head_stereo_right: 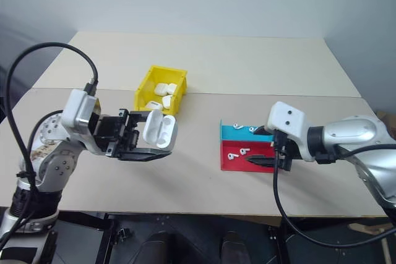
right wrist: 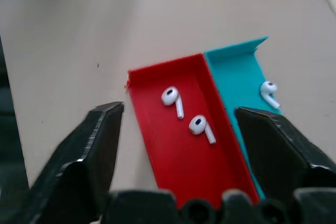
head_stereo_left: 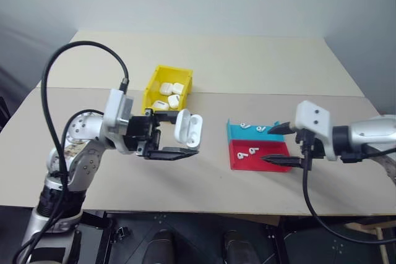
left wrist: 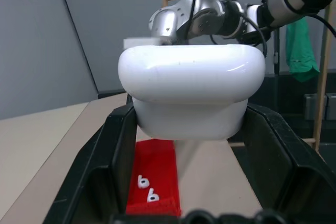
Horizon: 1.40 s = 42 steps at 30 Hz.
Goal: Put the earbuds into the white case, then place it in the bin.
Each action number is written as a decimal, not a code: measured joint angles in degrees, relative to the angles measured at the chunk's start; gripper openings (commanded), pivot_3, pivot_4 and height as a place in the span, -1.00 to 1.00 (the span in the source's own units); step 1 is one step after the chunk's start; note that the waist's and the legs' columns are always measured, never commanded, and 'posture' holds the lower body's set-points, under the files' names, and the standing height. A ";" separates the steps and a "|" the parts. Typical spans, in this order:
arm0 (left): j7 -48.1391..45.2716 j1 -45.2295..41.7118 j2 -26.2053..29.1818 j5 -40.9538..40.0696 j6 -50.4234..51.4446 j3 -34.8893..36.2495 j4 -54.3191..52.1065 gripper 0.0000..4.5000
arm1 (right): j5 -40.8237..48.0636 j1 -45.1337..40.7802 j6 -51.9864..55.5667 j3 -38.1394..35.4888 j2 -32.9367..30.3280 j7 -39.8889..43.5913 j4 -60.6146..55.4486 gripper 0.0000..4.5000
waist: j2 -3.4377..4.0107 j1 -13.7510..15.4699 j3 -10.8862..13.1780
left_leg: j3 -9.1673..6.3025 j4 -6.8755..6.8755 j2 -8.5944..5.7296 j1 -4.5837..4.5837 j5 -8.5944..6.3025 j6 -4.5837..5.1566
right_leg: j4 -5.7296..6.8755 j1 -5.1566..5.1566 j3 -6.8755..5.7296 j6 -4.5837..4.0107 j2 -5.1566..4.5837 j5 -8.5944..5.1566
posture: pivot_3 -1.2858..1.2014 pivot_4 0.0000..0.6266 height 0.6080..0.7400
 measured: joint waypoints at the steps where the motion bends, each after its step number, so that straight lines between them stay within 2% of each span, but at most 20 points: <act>1: -0.21 0.29 -0.06 0.17 -0.22 -0.06 -0.09 0.22 | -2.21 -1.46 -0.55 2.55 0.71 0.50 0.97 0.43 | 0.00 -0.18 0.00 | 0.00 0.00 0.01 0.00 0.00 0.00 | 0.02 -0.01 0.00 0.00 0.00 0.00 | 0.03 -0.52 1.00; 9: -0.35 1.29 -0.03 1.07 -0.77 0.45 -0.34 0.22 | -15.14 -13.87 -1.37 17.41 9.73 4.38 9.23 0.43 | 0.00 -1.04 0.00 | -0.01 0.00 0.02 -0.02 0.00 0.00 | 0.07 -0.06 -0.01 0.01 0.01 0.00 | 0.03 -0.52 1.00; 15: 0.78 3.89 0.05 2.19 -0.84 0.75 -2.03 0.22 | -21.18 -18.09 -1.21 23.42 11.99 8.56 11.43 0.43 | 0.01 -0.80 0.01 | -0.02 0.01 0.02 -0.13 0.00 0.00 | 0.08 -0.17 -0.03 0.01 0.00 0.00 | 0.03 -0.52 1.00; 22: 2.89 4.80 -0.05 2.21 -0.84 1.15 -3.61 0.22 | -26.91 -20.70 -1.21 26.96 17.19 10.00 16.96 0.43 | 0.01 -0.92 0.01 | -0.02 0.00 0.03 -0.09 0.00 0.00 | 0.13 -0.18 -0.02 0.00 0.02 0.00 | 0.03 -0.52 1.00; 35: 4.91 5.61 0.82 2.17 0.04 1.59 -6.06 0.22 | -31.89 -22.45 -3.75 27.43 22.42 12.56 22.66 0.43 | 0.02 -1.15 0.00 | -0.02 -0.01 0.05 0.00 0.00 0.00 | 0.19 -0.14 -0.01 0.00 0.05 0.00 | 0.03 -0.52 1.00; 39: 5.15 5.61 1.13 2.16 0.33 1.71 -6.06 0.22 | -32.80 -22.65 -4.38 27.43 22.85 13.09 23.18 -0.11 | 0.02 -1.02 0.00 | -0.02 -0.01 0.05 -0.02 0.00 0.00 | 0.17 -0.14 -0.02 0.00 0.05 -0.01 | 0.03 -0.52 1.00; 42: 5.28 5.60 1.19 2.07 0.46 1.97 -6.06 0.22 | -33.65 -22.63 -5.08 27.42 22.86 13.20 23.20 -0.60 | 0.02 -0.99 0.00 | -0.02 -0.01 0.05 -0.03 0.00 0.00 | 0.16 -0.14 -0.02 0.00 0.04 0.00 | 0.03 -0.52 1.00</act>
